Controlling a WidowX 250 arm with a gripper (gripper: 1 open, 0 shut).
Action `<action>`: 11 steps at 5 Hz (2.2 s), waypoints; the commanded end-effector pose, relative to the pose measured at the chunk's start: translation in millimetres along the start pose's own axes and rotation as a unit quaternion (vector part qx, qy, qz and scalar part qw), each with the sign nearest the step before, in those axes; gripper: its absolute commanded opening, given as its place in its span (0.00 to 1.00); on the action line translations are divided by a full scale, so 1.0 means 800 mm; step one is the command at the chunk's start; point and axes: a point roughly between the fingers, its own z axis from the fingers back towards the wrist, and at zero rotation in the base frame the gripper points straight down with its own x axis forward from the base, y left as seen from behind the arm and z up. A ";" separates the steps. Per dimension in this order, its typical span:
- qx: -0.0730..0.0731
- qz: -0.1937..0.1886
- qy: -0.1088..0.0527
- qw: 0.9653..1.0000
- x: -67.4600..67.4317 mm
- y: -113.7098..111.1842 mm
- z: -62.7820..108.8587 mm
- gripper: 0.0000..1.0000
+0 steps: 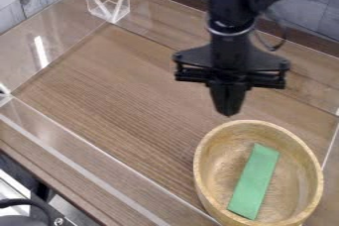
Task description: Move green object from inside the wooden bowl to the table next to it
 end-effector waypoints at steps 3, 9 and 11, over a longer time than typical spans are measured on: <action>-0.003 0.031 -0.017 0.999 -0.004 -0.018 -0.006 0.00; 0.021 -0.034 0.015 0.999 -0.007 -0.015 -0.092 1.00; 0.025 -0.009 0.016 1.000 -0.003 -0.021 -0.108 0.00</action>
